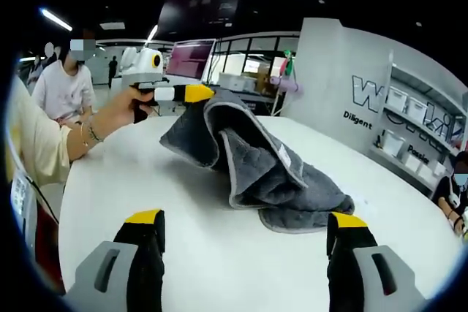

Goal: Fold the towel on the table until its edges align and the towel forms a compact rectangular stack.

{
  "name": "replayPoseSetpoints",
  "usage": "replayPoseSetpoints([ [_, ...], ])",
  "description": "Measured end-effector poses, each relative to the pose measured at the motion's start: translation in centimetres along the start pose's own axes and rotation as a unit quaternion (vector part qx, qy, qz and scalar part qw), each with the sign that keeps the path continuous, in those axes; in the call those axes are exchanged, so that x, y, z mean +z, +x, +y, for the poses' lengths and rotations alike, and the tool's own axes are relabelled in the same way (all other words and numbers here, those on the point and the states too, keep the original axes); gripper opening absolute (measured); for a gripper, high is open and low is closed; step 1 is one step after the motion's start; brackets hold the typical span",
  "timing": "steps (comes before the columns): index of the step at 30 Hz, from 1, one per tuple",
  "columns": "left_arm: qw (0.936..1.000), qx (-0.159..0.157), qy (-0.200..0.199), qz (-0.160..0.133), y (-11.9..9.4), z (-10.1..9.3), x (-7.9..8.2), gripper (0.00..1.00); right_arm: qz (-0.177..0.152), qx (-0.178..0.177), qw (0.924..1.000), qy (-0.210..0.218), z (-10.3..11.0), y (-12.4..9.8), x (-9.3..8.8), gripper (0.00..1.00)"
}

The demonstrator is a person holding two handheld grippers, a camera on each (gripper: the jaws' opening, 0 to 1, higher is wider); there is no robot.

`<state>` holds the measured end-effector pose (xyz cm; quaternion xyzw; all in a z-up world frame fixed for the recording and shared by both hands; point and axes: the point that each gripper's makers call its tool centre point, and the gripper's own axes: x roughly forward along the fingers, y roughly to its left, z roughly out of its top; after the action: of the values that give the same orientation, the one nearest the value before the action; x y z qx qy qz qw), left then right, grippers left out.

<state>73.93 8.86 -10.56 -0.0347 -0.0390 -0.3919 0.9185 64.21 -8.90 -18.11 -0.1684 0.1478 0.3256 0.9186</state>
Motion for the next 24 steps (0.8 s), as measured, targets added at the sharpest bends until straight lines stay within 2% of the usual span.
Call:
replayPoseSetpoints([
  [6,0.9994,0.035,-0.002,0.002,-1.1,2.3,-0.1,0.03,0.003,0.000,1.0000,0.000,0.0,0.1,-0.1,0.93],
  [14,0.9948,0.099,-0.015,-0.017,-3.1,6.2,0.6,0.03,0.006,-0.003,1.0000,0.000,-0.2,0.1,-0.2,0.93],
  [22,0.9884,0.148,-0.032,-0.010,-4.6,9.7,-0.5,0.03,0.011,-0.003,0.9999,0.002,-0.4,0.2,-0.5,0.93],
  [24,0.9858,0.167,-0.022,0.000,-5.1,10.7,-1.1,0.03,0.013,-0.003,0.9999,0.003,-0.5,0.3,-0.7,0.93],
])
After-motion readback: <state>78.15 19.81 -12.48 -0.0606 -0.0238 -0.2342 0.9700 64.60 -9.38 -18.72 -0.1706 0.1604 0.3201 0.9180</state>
